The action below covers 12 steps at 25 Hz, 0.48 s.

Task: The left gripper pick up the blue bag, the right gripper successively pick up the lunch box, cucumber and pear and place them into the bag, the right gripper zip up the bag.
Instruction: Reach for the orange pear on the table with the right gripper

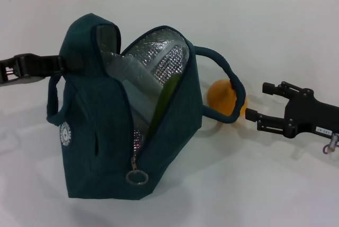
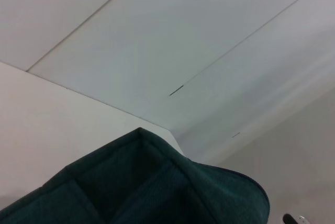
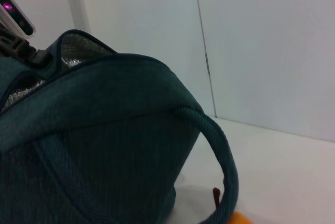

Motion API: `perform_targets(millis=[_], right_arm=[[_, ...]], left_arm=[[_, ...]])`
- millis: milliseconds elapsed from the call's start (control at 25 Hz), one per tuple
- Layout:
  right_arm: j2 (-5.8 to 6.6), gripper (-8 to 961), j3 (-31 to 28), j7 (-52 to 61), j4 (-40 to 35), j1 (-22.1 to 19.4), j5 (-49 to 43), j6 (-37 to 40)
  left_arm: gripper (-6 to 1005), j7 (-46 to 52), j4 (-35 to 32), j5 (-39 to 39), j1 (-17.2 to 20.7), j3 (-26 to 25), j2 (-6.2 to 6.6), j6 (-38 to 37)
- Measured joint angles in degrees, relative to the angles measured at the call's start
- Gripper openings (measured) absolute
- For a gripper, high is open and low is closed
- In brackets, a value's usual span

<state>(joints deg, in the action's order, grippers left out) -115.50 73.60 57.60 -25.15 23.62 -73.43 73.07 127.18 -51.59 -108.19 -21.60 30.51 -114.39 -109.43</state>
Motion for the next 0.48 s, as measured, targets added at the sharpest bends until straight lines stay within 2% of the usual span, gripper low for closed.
perform_targets(millis=[480], right_arm=[[-0.34,834,1.23,-0.81,-0.39,1.14,0.15,-1.54]], left_arm=[[50,-0.03,0.0,-0.01,-0.26,-0.23,0.22,0.18]])
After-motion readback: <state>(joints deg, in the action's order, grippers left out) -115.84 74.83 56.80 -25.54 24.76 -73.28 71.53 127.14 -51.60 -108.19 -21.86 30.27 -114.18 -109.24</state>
